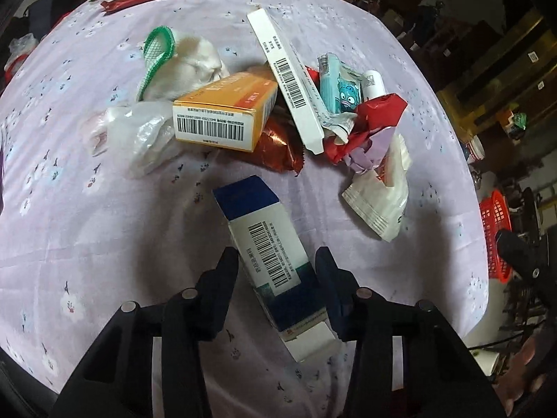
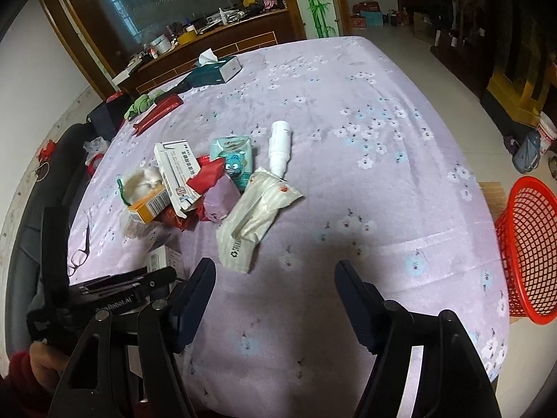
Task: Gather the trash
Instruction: 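Grasp the blue-and-white box with the left tool while the right tool grasps the white plastic bag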
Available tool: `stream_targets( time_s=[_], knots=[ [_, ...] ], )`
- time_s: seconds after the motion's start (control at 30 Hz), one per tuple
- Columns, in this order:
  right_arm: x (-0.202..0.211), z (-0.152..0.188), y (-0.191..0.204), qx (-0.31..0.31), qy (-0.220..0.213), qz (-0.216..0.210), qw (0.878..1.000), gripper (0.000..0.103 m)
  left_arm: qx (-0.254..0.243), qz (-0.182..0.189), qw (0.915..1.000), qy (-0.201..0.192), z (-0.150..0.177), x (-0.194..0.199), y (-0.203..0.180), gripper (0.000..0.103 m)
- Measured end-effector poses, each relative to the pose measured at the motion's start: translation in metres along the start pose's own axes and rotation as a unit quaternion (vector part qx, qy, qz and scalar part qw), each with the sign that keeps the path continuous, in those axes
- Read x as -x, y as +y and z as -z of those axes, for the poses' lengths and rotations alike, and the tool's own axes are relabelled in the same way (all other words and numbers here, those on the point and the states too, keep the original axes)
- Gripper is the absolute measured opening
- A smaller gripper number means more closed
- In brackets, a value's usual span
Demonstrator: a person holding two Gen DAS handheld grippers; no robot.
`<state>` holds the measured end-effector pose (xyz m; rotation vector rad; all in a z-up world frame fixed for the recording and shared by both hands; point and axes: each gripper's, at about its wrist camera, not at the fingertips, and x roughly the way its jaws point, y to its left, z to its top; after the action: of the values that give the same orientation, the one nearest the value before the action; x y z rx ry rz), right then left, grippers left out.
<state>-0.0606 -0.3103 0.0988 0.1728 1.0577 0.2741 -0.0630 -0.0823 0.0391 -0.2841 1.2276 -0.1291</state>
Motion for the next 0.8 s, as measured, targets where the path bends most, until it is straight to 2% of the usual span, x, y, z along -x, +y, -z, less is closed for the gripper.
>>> stream_targets(
  time_s=[0.2,0.37,0.43,0.53,0.63,0.67,0.8],
  knots=[
    [-0.027,-0.016,0.015,-0.012,0.026,-0.021,0.999,0.075,-0.031,0.001,0.9995,-0.007,0.002,0.006,0.005,0.041],
    [-0.072,-0.029,0.036,-0.024,0.065,-0.014,0.997,0.075,-0.075,0.004,0.9971,-0.018,0.009,0.015,0.007,0.041],
    [-0.087,-0.030,0.038,-0.034,0.079,-0.002,0.996,0.069,-0.091,0.005,0.9956,-0.018,0.010,0.018,0.005,0.041],
    [-0.107,-0.027,0.040,-0.049,0.099,0.015,0.994,0.042,-0.108,0.010,0.9939,-0.019,0.012,0.019,0.006,0.041],
    [-0.106,-0.023,0.036,-0.063,0.089,0.019,0.994,0.041,-0.124,0.020,0.9919,-0.017,0.010,0.018,0.005,0.041],
    [-0.102,-0.021,0.036,-0.060,0.083,0.025,0.994,0.026,-0.132,0.023,0.9909,-0.017,0.010,0.018,0.003,0.041],
    [-0.074,-0.012,0.032,-0.057,0.050,0.041,0.996,0.026,-0.164,0.035,0.9857,-0.024,0.008,0.018,-0.010,0.041]
  ],
)
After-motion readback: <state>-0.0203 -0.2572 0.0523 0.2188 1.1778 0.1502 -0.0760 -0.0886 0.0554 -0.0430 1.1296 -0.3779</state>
